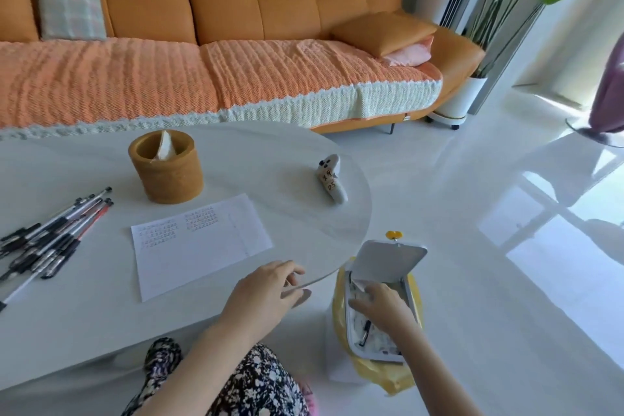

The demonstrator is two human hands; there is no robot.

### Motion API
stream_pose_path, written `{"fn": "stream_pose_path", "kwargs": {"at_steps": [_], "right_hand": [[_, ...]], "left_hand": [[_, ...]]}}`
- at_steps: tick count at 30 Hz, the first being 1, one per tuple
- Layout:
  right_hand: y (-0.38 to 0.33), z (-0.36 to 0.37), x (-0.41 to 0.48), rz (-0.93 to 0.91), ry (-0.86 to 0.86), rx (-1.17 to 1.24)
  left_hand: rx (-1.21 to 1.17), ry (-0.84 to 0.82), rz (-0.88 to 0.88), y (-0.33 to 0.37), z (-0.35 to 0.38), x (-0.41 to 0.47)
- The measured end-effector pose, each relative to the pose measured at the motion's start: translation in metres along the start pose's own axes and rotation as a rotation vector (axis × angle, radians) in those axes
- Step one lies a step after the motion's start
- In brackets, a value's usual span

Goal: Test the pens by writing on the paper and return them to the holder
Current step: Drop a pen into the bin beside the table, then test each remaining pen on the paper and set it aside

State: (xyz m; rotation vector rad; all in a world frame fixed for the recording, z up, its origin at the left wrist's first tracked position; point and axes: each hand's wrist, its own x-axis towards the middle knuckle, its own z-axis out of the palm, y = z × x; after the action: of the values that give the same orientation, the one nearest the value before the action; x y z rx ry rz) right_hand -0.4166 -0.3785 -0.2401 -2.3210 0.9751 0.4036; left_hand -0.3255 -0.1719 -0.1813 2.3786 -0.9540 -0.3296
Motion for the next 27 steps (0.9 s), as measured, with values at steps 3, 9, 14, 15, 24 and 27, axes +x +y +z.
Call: {"fn": "stream_pose_path", "kwargs": {"at_steps": [3, 9, 14, 15, 24, 27], "right_hand": [[-0.041, -0.008, -0.015, -0.134, 0.026, 0.01], [-0.139, -0.012, -0.043, -0.426, 0.078, 0.054], [-0.22, 0.029, -0.046, -0.625, -0.031, 0.165], [-0.235, 0.039, -0.046, -0.646, -0.047, 0.181], [-0.299, 0.088, -0.051, -0.756, -0.135, 0.212], [-0.304, 0.094, -0.053, -0.754, -0.157, 0.22]], "left_hand": [[-0.012, 0.039, -0.058, -0.024, -0.021, -0.011], [-0.047, 0.212, -0.271, -0.092, -0.074, -0.04], [-0.026, 0.422, -0.47, -0.159, -0.105, -0.074], [-0.004, 0.453, -0.502, -0.17, -0.11, -0.081], [0.258, 0.614, -0.758, -0.211, -0.128, -0.116], [0.281, 0.608, -0.833, -0.221, -0.123, -0.127]]}}
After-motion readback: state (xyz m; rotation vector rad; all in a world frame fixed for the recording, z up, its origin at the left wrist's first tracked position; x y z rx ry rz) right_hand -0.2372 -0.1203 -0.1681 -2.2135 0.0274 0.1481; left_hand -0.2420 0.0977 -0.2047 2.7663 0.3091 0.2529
